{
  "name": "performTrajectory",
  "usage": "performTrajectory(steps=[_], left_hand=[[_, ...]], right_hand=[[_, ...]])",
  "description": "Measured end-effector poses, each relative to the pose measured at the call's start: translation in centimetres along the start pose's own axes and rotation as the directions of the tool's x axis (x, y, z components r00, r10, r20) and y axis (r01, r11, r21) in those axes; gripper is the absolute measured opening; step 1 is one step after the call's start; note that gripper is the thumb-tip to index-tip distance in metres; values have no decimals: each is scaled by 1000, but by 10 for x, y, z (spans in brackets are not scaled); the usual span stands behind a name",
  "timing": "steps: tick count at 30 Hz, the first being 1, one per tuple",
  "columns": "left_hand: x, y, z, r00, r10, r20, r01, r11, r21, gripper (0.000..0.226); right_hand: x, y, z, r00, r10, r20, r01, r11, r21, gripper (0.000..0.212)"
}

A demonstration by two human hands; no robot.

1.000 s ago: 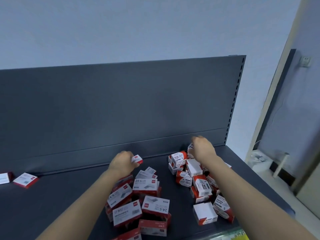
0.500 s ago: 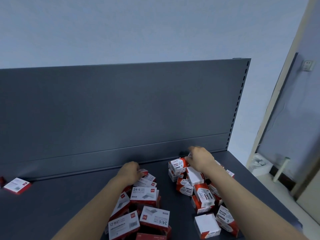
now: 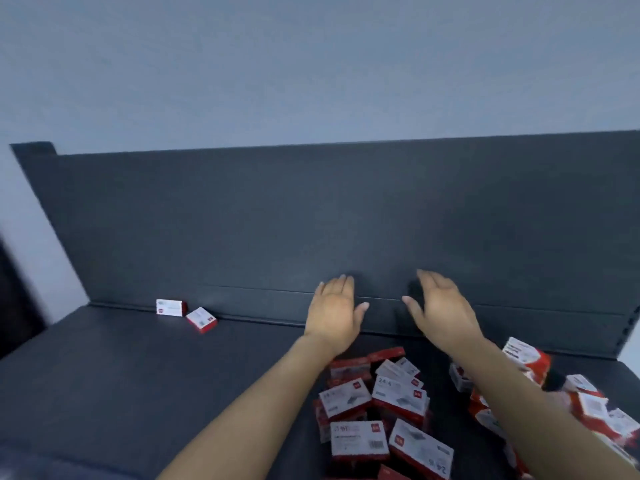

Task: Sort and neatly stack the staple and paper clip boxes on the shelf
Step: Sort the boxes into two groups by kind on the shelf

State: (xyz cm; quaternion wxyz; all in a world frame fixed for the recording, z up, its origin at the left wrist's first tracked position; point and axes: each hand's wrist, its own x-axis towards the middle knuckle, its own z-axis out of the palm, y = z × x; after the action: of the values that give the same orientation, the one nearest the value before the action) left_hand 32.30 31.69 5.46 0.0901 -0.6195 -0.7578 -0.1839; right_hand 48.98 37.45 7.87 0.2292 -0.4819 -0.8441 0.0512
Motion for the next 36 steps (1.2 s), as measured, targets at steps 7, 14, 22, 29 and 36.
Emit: performTrajectory(steps=[7,14,22,29,36], left_hand=[[-30,-81,-40,989,-122,-78,126,991,40,59],[-54,-204,-54,972,-234,-28,236,967,100,59],[-52,-373,-39,946,-301,122,289,951,110,52],[-36,-432,-10,951,-250,181,240,968,79,54],[-21,-445,12,989,-48,142,40,997,59,46]], right_hand=[[18,-99,35,978,-208,2,207,976,74,58],[38,-207,94,956,-270,111,261,961,92,57],[65,-314,191,943,-179,281,167,984,67,48],[80,-351,253,916,-99,389,95,995,29,39],[86,-360,278,908,-43,417,59,998,-26,33]])
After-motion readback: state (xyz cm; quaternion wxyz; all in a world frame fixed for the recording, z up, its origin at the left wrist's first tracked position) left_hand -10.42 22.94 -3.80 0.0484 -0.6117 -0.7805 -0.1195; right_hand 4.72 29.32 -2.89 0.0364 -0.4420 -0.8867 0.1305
